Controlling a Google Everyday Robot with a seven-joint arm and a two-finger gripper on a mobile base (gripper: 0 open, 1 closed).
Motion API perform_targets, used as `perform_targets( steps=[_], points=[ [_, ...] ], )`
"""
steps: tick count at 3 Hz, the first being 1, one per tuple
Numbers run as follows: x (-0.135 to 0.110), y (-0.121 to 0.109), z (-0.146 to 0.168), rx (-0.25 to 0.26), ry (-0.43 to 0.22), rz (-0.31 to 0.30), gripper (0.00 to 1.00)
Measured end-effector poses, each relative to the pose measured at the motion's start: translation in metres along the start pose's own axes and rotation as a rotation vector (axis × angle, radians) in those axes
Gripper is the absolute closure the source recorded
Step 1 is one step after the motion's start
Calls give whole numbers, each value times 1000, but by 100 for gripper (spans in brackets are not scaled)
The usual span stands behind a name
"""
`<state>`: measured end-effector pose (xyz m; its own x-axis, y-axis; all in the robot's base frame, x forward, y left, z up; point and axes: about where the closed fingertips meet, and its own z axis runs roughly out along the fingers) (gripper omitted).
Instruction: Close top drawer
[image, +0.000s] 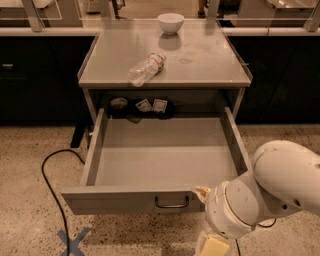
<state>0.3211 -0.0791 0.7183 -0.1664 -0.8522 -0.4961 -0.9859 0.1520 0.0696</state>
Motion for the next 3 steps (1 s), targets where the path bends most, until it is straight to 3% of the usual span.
perform_targets(
  steps=[1,3],
  points=[
    [10,5,4,-42,32,68,0],
    [19,-3,17,-49,25,78,0]
  ],
)
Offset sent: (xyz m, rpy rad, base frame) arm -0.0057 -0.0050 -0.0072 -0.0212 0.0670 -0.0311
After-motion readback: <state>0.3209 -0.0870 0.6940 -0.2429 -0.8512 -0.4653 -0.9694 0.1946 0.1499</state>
